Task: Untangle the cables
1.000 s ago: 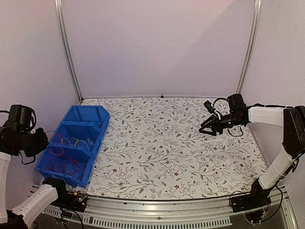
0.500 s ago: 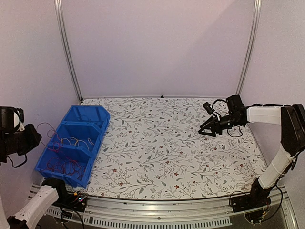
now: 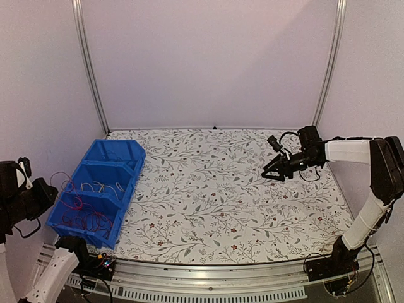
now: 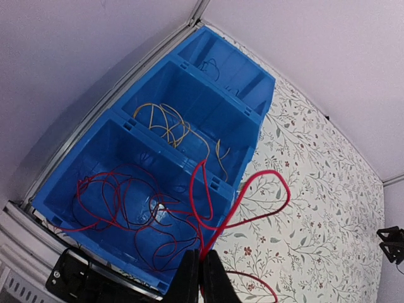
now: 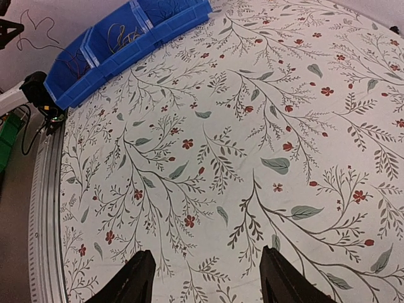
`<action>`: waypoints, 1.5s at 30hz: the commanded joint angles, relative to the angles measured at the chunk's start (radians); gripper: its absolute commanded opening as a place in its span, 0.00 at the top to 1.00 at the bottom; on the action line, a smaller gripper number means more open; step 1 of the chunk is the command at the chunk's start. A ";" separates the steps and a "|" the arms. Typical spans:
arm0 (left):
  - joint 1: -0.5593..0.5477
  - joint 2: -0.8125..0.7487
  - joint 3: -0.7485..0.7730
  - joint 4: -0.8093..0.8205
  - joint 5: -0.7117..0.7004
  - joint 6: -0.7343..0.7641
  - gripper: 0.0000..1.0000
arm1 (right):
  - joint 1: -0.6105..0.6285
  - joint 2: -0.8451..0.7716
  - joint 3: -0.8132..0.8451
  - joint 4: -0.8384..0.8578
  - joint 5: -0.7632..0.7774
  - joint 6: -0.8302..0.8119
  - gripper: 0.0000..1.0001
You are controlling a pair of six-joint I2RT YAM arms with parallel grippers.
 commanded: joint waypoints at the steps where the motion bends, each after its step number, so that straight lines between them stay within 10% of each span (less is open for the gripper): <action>1: 0.012 -0.063 -0.092 -0.009 0.029 -0.051 1.00 | 0.012 0.022 0.026 -0.021 -0.025 -0.007 0.39; 26: 0.011 0.231 -0.261 0.064 -0.100 -0.044 0.83 | 0.019 0.029 0.046 -0.069 -0.006 -0.047 0.39; 36: 0.007 0.485 -0.056 0.456 0.048 0.200 0.40 | 0.001 -0.071 0.217 -0.140 0.145 -0.012 0.36; 38: -0.001 0.565 0.010 0.528 0.072 0.247 0.04 | -0.021 -0.111 0.267 -0.137 0.206 -0.001 0.36; 42: -0.074 0.703 0.115 0.684 0.075 0.307 0.00 | -0.092 -0.166 0.360 -0.107 0.253 0.090 0.32; 45: -0.145 0.791 0.166 0.785 0.089 0.358 0.00 | -0.131 -0.203 0.412 -0.081 0.312 0.195 0.12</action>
